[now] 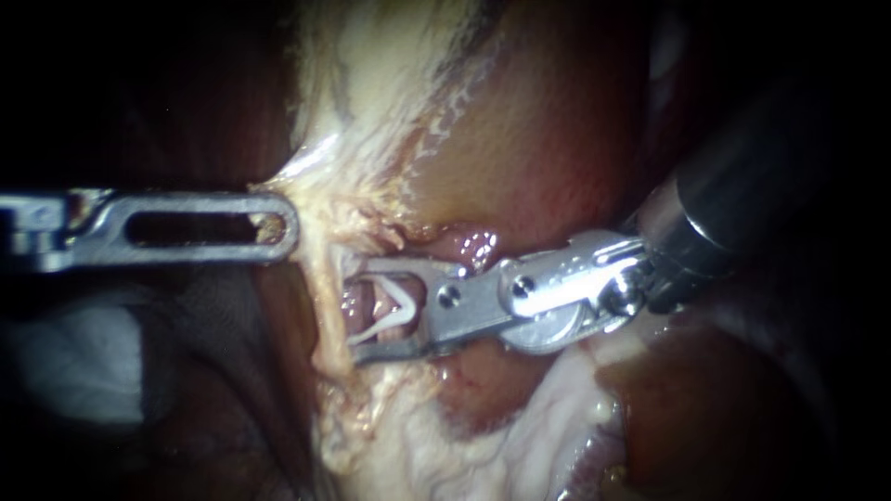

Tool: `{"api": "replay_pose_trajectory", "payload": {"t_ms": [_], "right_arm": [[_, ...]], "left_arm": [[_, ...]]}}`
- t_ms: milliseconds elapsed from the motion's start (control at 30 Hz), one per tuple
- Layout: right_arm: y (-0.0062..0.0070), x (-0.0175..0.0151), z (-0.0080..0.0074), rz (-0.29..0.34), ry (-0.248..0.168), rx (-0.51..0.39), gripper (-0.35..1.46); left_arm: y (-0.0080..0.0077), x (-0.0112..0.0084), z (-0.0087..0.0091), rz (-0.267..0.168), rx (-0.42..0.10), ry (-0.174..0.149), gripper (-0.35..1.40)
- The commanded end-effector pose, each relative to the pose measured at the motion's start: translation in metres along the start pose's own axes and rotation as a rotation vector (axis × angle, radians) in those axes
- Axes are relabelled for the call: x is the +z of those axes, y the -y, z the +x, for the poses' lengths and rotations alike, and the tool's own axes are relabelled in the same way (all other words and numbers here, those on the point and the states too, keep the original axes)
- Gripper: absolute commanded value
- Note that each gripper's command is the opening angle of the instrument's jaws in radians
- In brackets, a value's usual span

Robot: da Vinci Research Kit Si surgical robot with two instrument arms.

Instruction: Clipping first clip left tube

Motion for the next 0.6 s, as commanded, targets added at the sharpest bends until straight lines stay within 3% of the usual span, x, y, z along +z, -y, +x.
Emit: {"api": "replay_pose_trajectory", "payload": {"t_ms": [33,600], "right_arm": [[0.0001,-0.0003,0.0,0.003,-0.001,-0.001,0.48],[0.0013,-0.0043,-0.0001,0.034,-0.003,-0.097,0.49]], "left_arm": [[0.0,0.0,0.0,0.0,0.0,0.0,-0.35],[0.0,-0.0001,0.0,0.001,0.0,0.0,-0.35]]}}
